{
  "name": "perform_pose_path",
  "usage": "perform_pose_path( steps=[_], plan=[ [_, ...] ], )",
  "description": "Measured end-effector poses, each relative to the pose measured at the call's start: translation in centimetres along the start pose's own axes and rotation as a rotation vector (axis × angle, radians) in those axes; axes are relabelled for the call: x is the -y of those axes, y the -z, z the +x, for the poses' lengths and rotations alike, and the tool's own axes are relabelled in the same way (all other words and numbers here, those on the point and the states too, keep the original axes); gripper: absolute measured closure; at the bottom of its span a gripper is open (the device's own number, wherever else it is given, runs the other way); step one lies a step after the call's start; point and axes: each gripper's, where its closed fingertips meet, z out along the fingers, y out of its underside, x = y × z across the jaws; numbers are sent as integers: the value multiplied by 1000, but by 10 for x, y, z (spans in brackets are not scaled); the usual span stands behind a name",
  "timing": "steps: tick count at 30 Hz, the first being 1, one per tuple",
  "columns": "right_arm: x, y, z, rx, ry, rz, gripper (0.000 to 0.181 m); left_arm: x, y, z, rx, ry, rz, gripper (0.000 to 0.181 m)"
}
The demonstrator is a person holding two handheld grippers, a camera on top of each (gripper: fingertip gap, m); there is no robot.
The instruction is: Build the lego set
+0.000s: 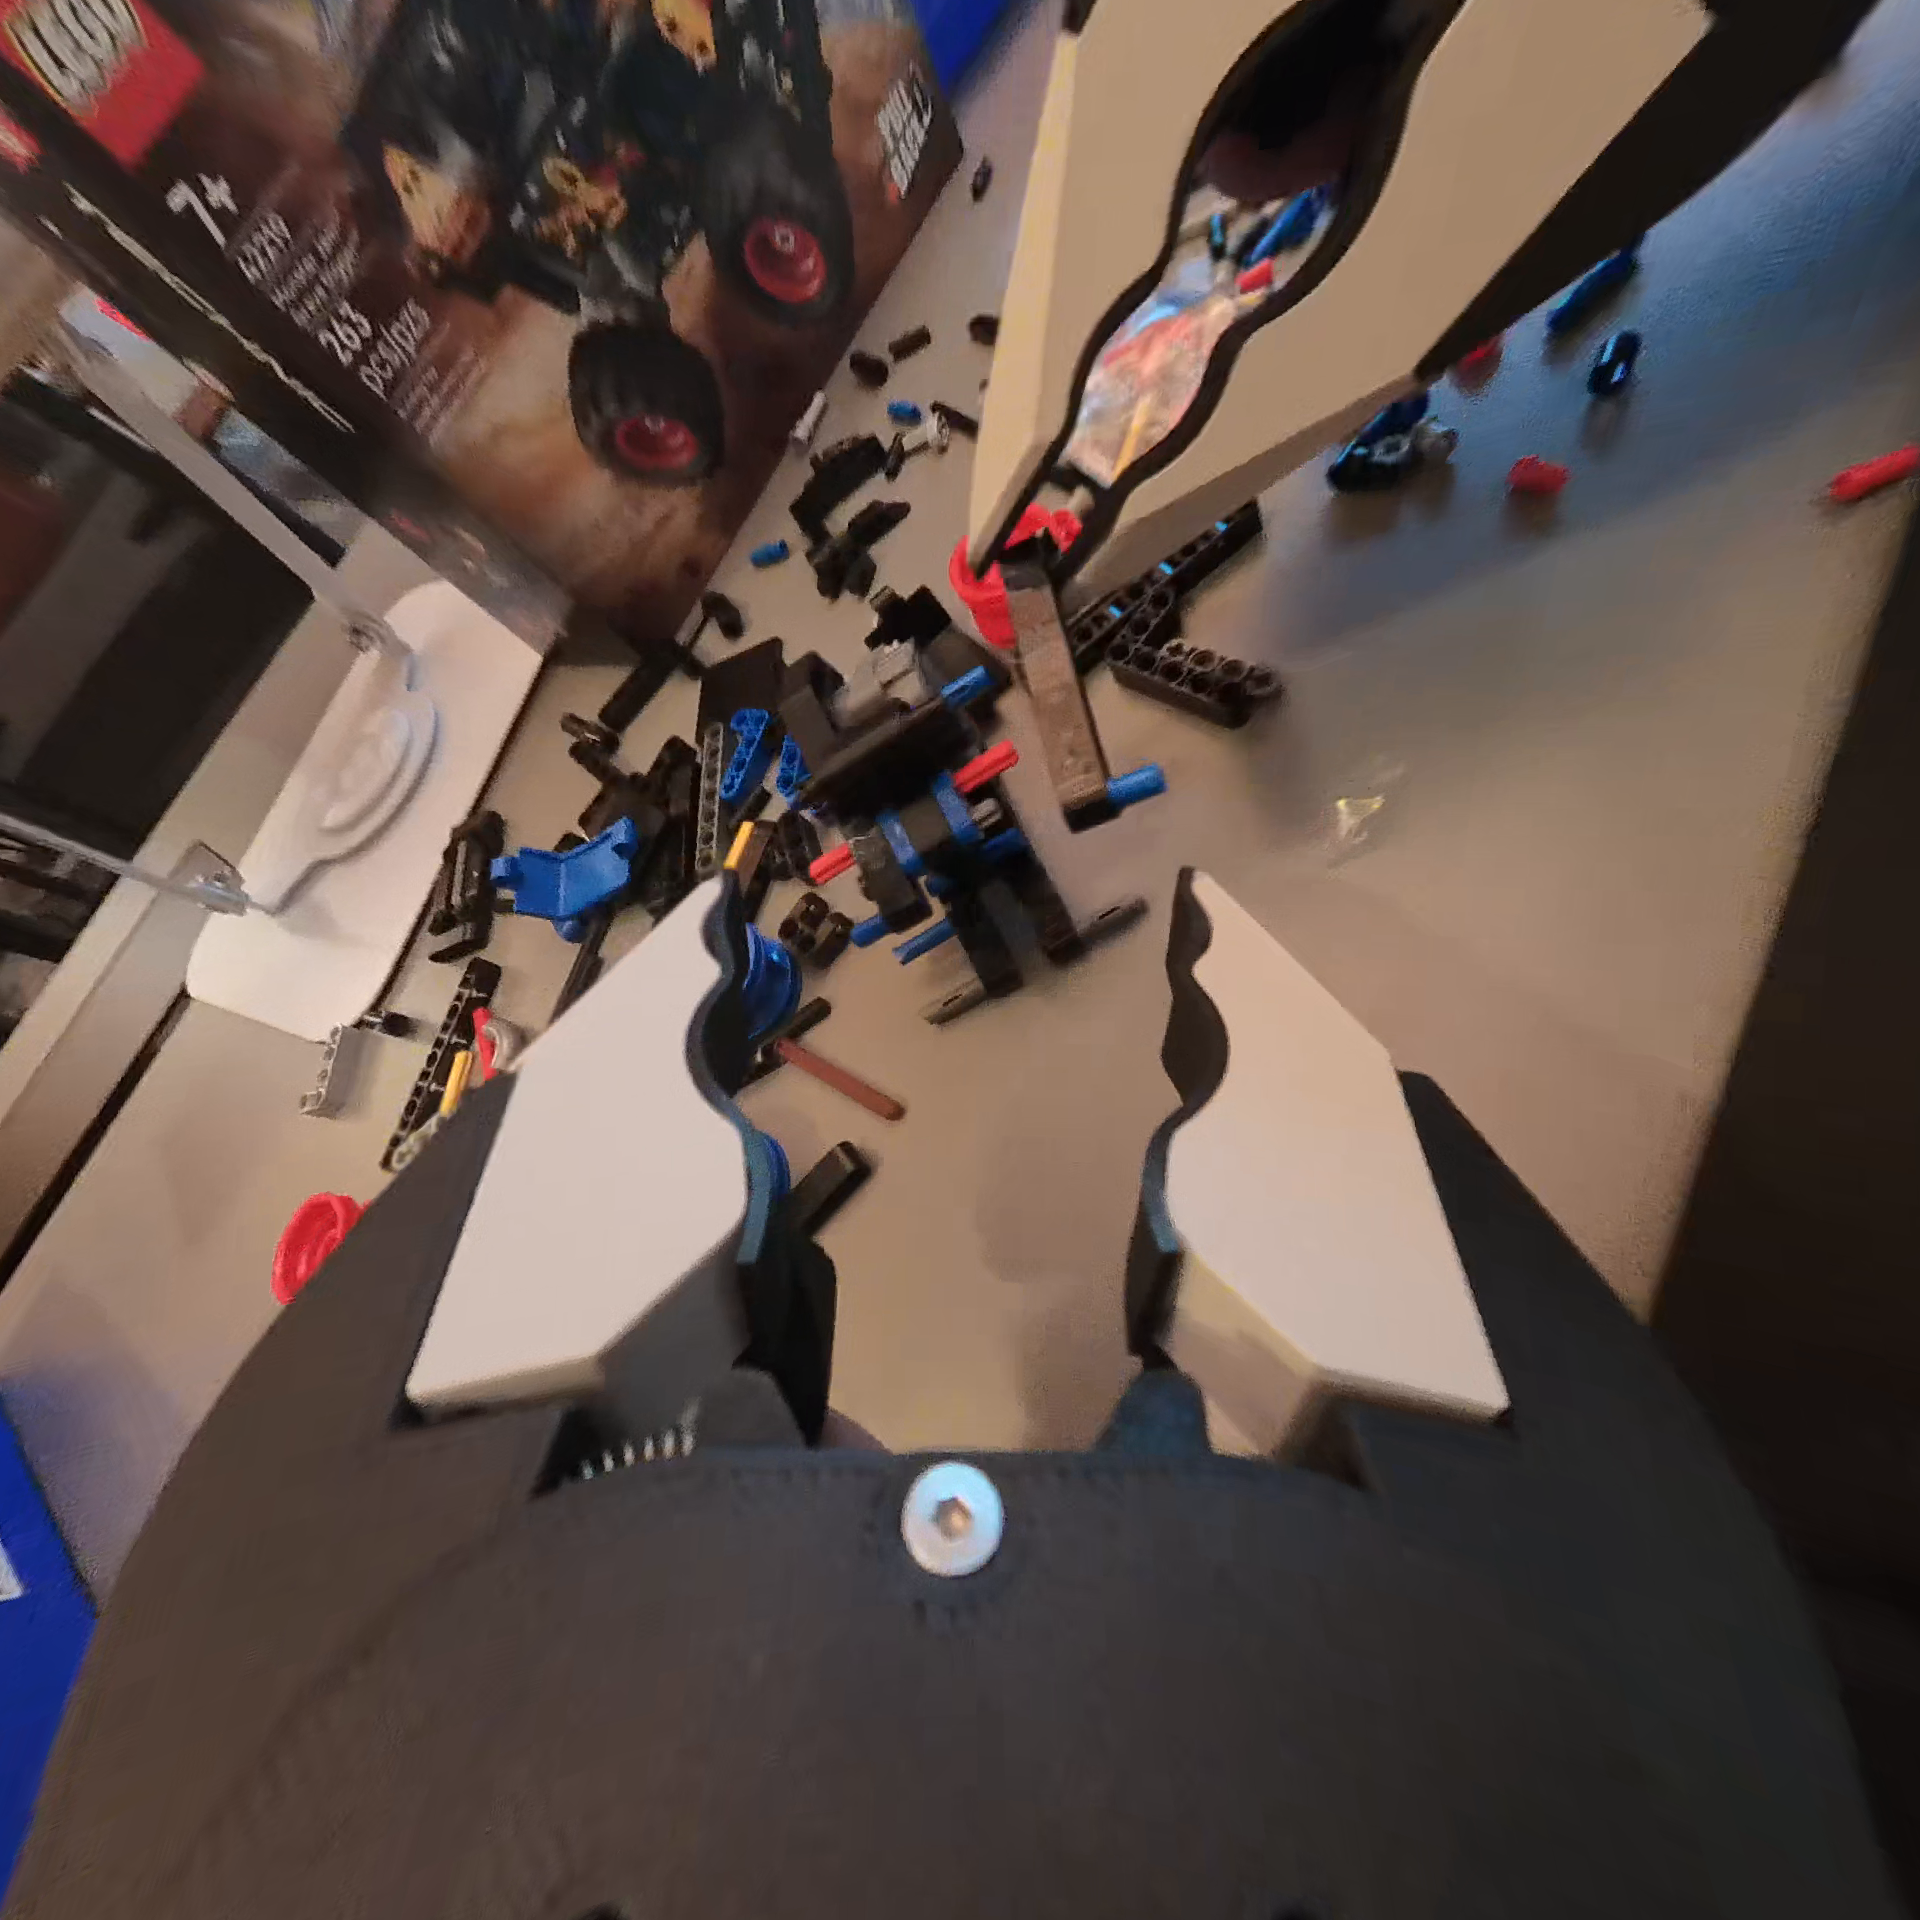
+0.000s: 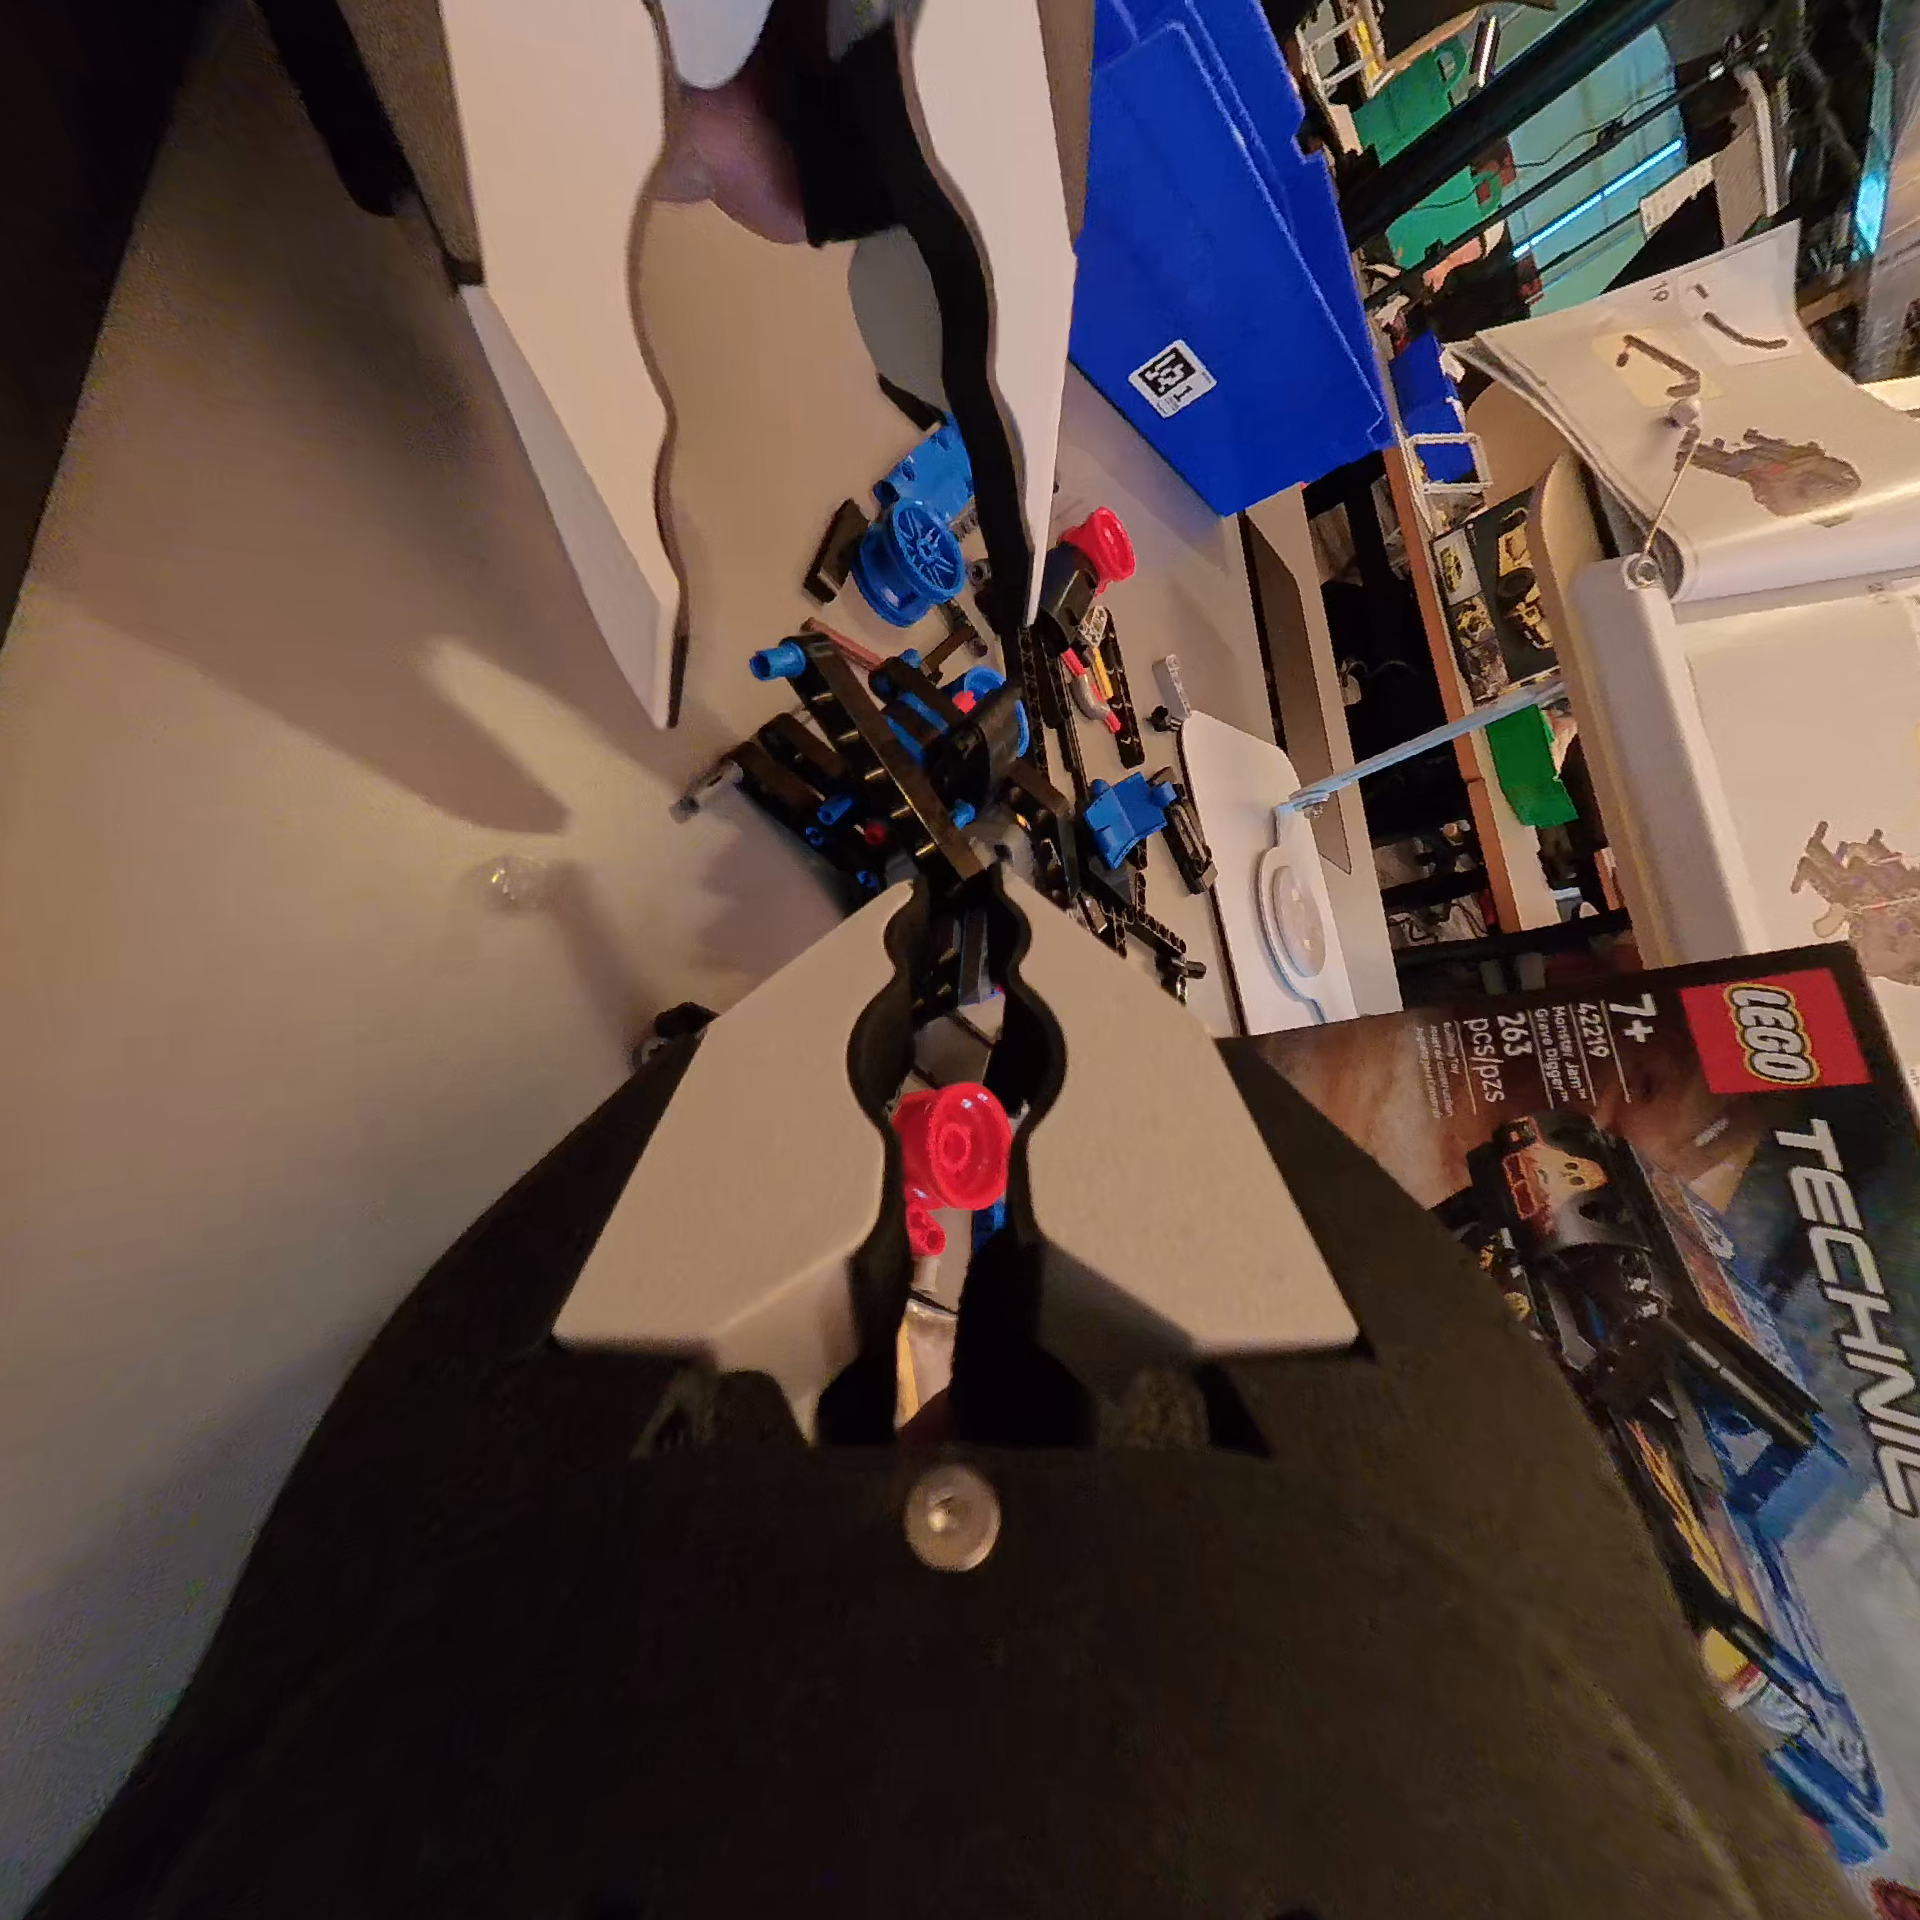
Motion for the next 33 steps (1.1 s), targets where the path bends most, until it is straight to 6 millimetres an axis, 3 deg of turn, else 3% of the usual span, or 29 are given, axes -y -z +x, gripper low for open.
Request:
perform_pose_path(
  steps=[9,19,33],
  plan=[
    [-5,-2,1,0,2,-21,173,-13,-23,-7,-55,-108,-79,130],
    [-9,-5,8,25,14,-39,174,-13,-26,-11,-142,-228,-40,126],
    [-17,-10,8,116,55,-65,174,-12,-28,-9,-190,-212,-24,124]
  ],
)
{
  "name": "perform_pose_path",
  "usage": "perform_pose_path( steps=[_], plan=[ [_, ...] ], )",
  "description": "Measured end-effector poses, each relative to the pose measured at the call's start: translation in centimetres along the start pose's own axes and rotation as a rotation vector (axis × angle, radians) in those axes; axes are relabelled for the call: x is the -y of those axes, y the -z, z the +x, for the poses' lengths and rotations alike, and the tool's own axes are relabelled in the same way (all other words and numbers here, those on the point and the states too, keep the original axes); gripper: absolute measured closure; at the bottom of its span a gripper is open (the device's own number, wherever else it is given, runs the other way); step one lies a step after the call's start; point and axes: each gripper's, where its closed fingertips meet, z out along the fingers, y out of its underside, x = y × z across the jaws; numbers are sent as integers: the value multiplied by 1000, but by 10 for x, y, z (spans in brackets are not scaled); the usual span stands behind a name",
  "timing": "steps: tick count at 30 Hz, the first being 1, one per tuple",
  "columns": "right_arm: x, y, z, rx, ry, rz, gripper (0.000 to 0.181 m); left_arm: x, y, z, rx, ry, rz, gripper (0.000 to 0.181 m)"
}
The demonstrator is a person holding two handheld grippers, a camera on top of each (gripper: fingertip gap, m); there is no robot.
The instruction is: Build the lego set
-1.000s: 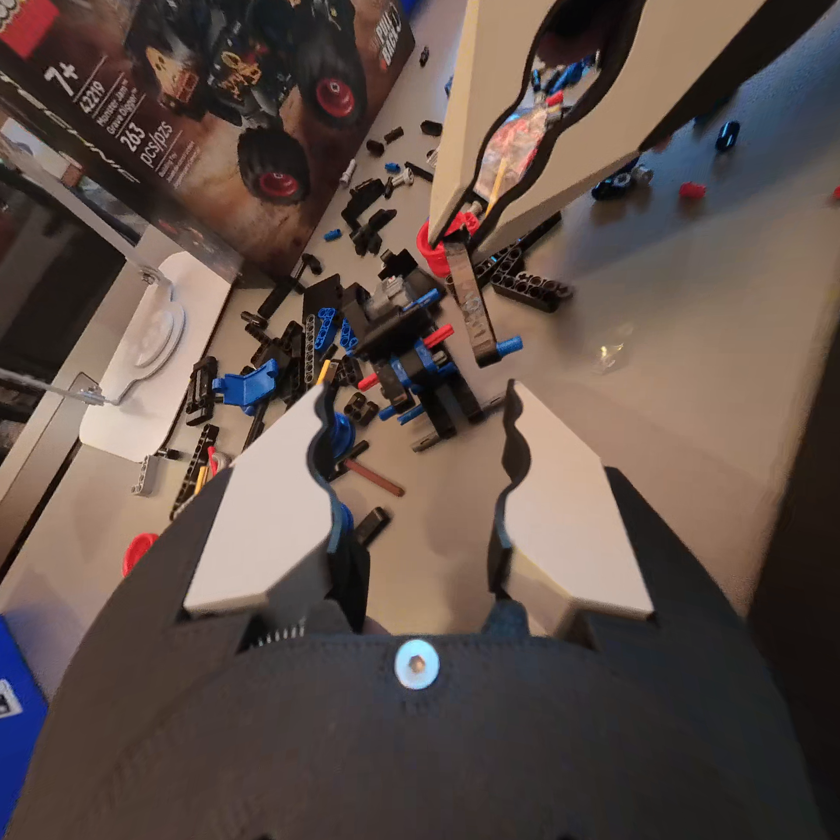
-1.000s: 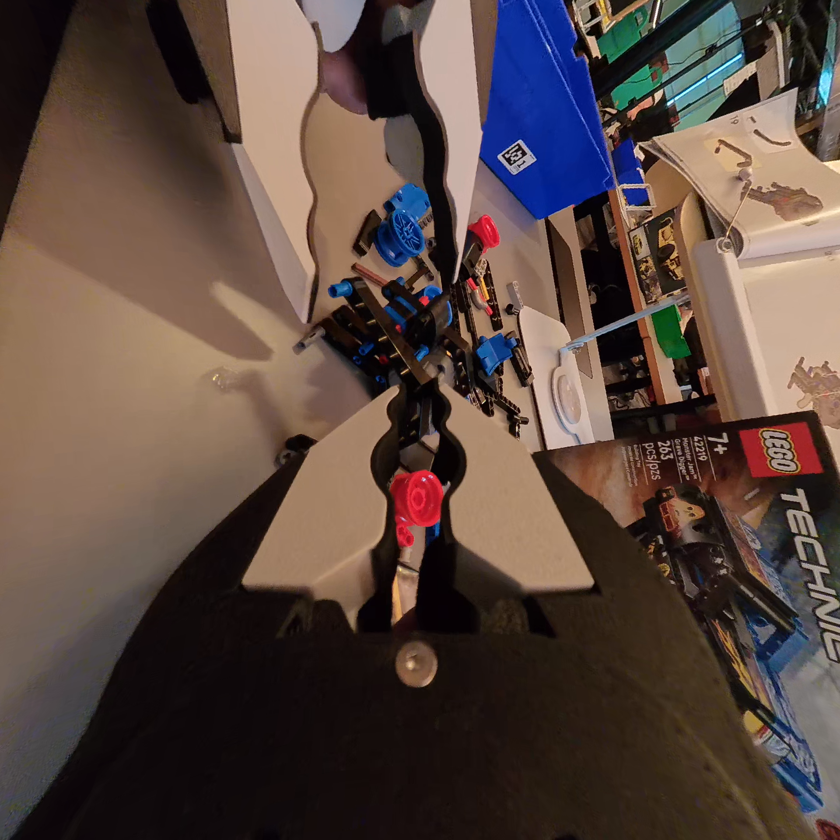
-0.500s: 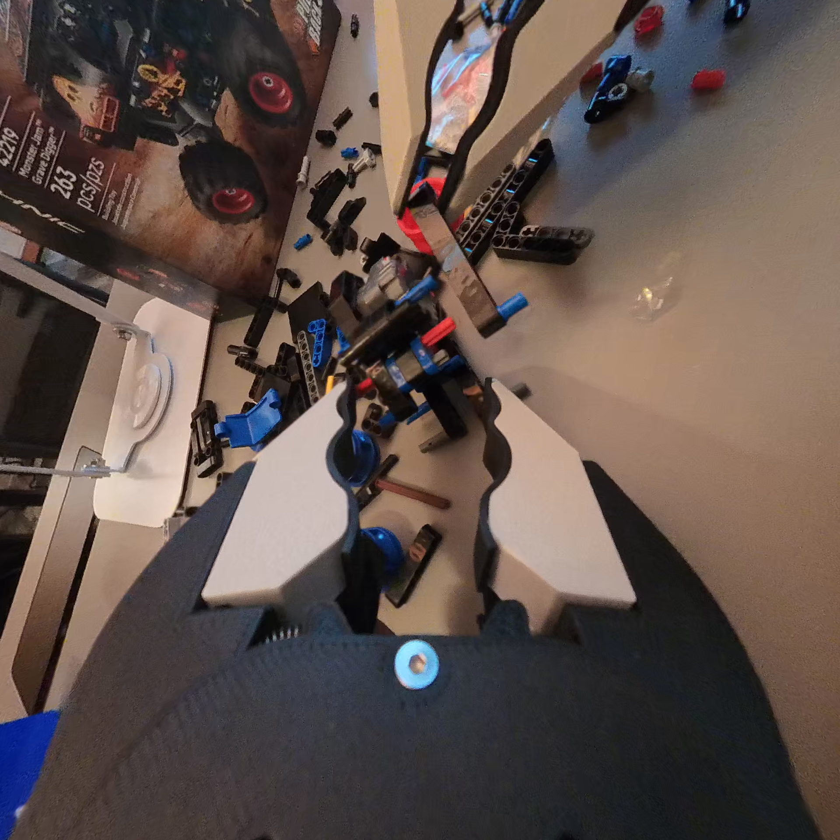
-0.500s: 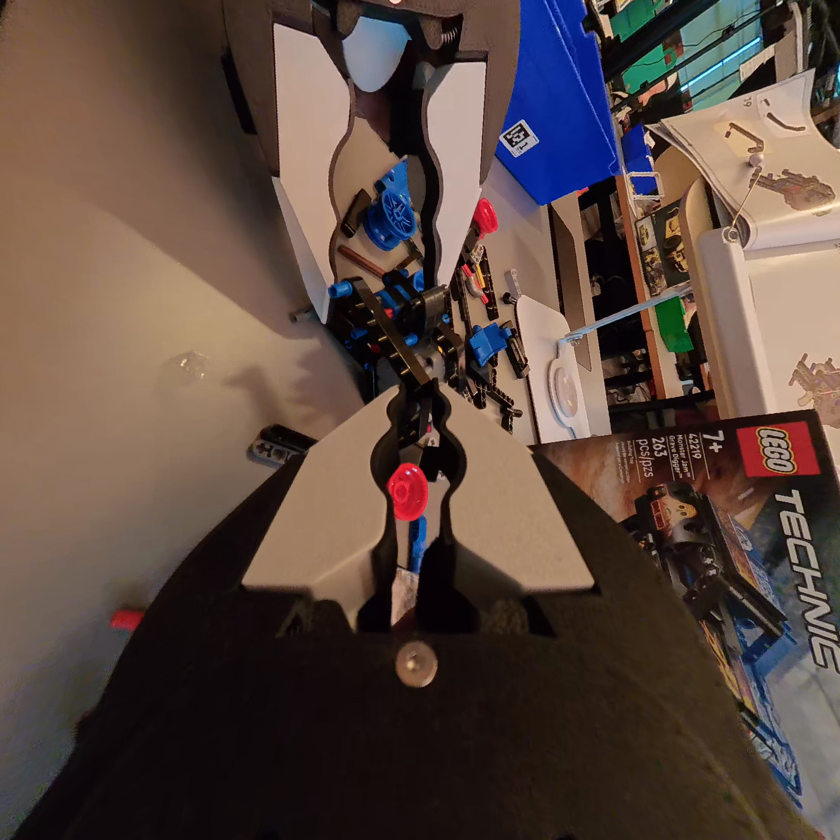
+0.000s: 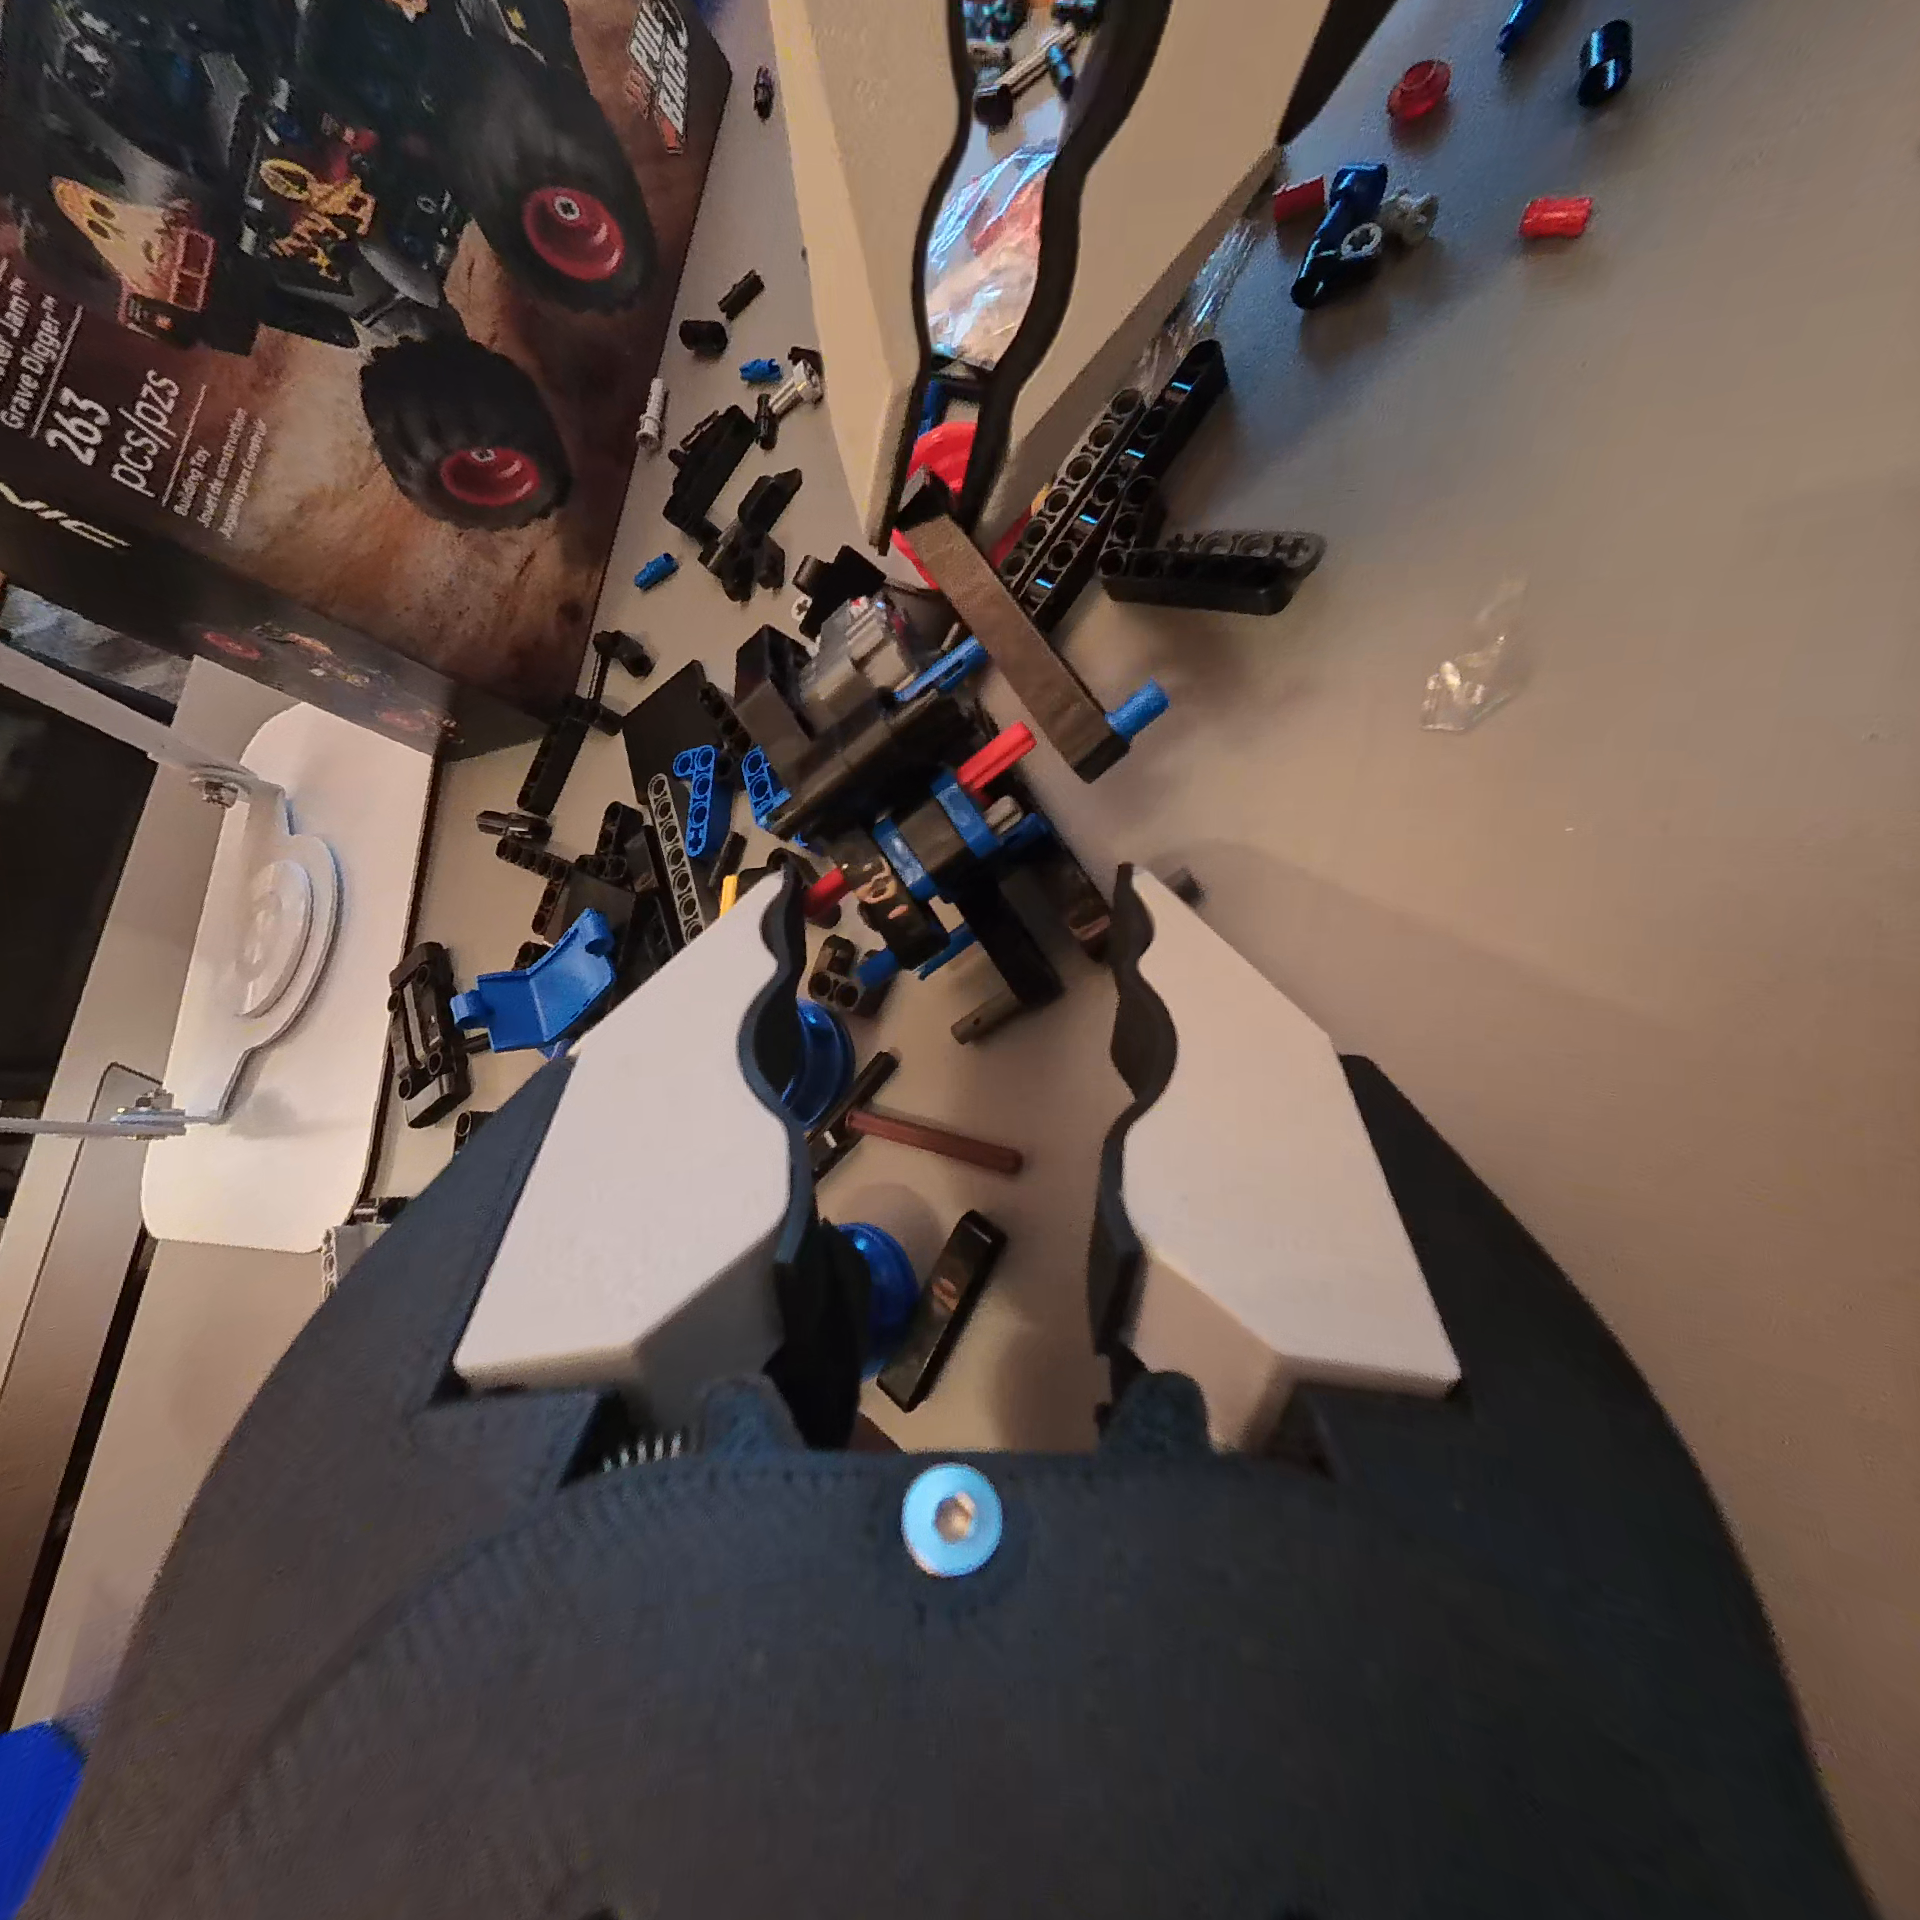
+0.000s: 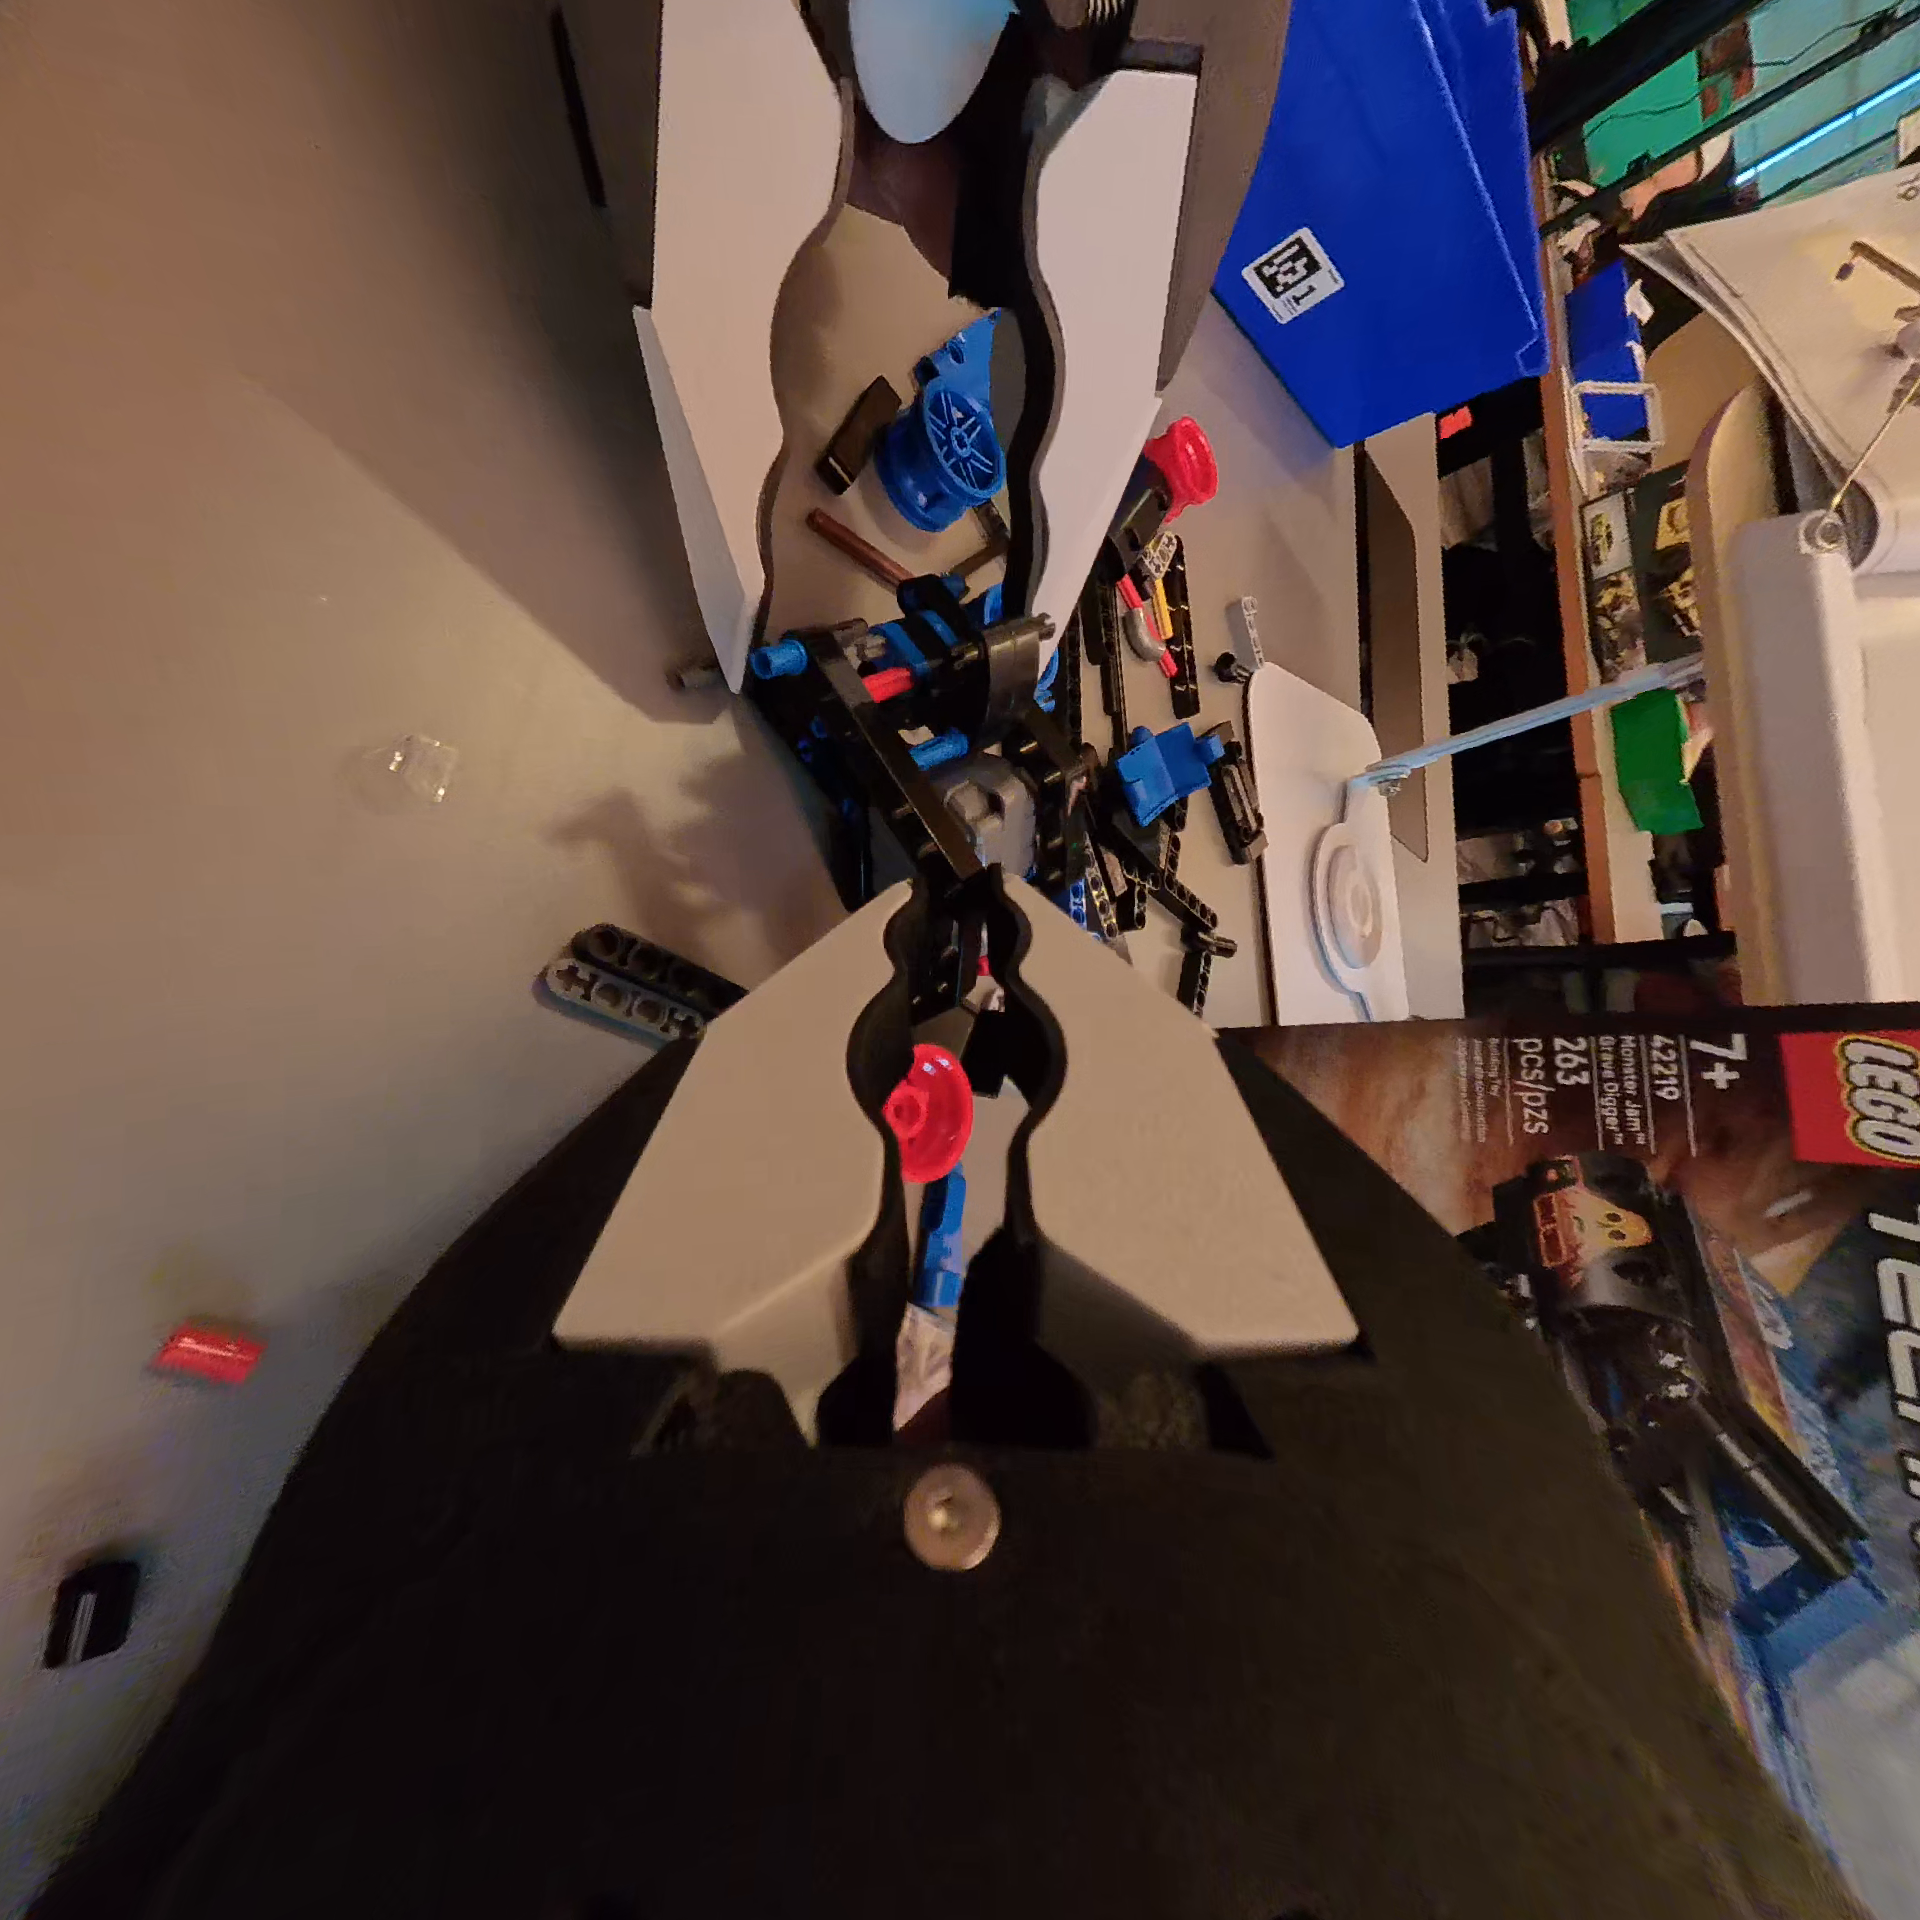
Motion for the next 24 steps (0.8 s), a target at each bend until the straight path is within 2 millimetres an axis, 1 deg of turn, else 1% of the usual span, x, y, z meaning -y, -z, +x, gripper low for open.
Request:
perform_pose_path(
  steps=[5,11,24],
  plan=[
    [2,0,1,-38,55,-22,174,2,1,2,-17,9,6,119],
    [7,-1,-1,-52,105,-24,173,3,1,5,-43,35,14,114],
    [8,1,3,-65,101,-32,173,3,1,4,-45,43,14,115]
  ],
)
